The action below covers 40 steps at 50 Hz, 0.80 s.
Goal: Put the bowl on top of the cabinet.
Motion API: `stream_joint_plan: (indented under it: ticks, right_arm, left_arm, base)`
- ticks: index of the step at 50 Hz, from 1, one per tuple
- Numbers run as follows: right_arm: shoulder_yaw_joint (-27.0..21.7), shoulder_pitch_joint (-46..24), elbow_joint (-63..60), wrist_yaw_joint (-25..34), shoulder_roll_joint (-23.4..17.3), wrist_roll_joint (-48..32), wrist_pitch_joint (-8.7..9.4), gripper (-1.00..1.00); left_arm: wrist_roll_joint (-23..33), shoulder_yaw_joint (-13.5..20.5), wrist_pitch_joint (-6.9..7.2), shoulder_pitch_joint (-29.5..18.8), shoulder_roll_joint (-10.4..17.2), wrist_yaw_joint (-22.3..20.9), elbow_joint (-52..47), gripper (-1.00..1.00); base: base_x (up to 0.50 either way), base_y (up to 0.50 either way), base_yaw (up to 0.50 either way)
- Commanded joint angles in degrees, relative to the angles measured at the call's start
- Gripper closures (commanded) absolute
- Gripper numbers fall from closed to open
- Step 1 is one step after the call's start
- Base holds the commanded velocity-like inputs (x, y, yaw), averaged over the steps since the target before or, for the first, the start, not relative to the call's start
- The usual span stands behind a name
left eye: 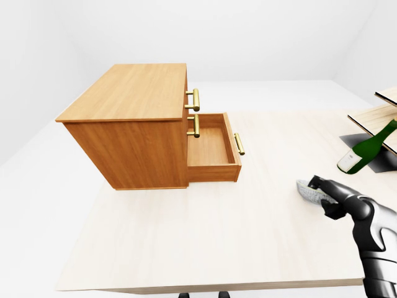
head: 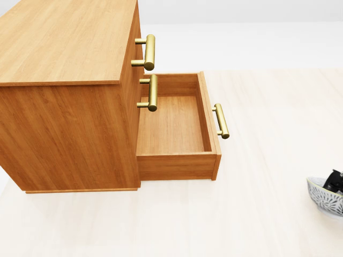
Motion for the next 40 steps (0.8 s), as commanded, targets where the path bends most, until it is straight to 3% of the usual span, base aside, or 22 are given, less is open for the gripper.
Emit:
stream_joint_plan:
  ticks: [1,10,20,27,32,40]
  right_arm:
    - [-0.1,-4.9,-17.3,0.0,1.5,-2.4,0.0,1.0]
    - [4.3,-14.0,-31.0,0.0,2.4,-9.7,0.0,1.0]
    - [5.8,-15.9,-38.0,0.0,5.9,-15.6,0.0,1.0]
    - [12.1,-17.2,-44.4,0.0,6.1,-15.1,0.0,1.0]
    - [14.4,-19.6,-48.8,0.0,12.1,-18.5,0.0,1.0]
    - [18.4,-18.5,-54.6,0.0,14.5,-22.1,0.0,1.0]
  left_arm:
    - [0.5,-0.4,0.0,0.2,-0.5,0.0,-0.4,-1.0]
    - [-0.4,0.3,0.0,0.4,-0.3,0.0,-0.7,-1.0]
    - [-1.2,0.7,0.0,0.5,0.0,0.0,-0.7,-1.0]
    - [-1.2,0.7,0.0,0.6,0.0,0.0,-0.8,-1.0]
    - [-1.5,0.9,0.0,0.6,0.1,0.0,-0.9,-1.0]
    - [-1.7,0.9,0.0,0.6,0.3,0.0,-0.8,-1.0]
  base:
    - [0.0,0.0,0.0]
    - [0.0,0.0,0.0]
    - [0.0,0.0,0.0]
    - [0.0,0.0,0.0]
    - [0.0,0.0,0.0]
    - [0.0,0.0,0.0]
